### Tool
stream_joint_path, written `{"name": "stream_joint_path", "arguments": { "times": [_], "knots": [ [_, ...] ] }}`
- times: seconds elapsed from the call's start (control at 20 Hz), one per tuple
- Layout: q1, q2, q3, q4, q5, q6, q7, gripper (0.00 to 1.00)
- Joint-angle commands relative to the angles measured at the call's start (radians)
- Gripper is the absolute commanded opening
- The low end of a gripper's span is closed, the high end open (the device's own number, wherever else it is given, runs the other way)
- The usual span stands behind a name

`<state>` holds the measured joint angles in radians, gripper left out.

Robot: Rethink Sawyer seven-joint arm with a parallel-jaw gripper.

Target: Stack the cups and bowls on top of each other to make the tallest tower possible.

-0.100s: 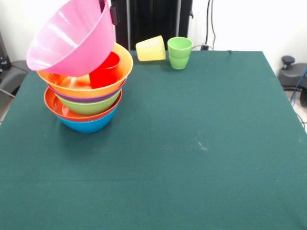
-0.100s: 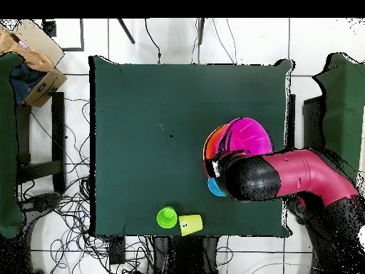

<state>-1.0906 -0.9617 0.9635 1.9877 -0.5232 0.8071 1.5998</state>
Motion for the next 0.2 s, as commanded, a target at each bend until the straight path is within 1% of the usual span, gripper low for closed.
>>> {"name": "stream_joint_path", "arguments": {
  "times": [0.05, 0.15, 0.2],
  "knots": [
    [0.064, 0.003, 0.006, 0.01, -0.018, 0.088, -0.131, 1.0],
    [0.076, -0.001, -0.002, -0.001, -0.009, 0.109, -0.118, 1.0],
    [0.078, -0.004, -0.002, -0.004, -0.017, 0.119, -0.132, 1.0]
  ]
}}
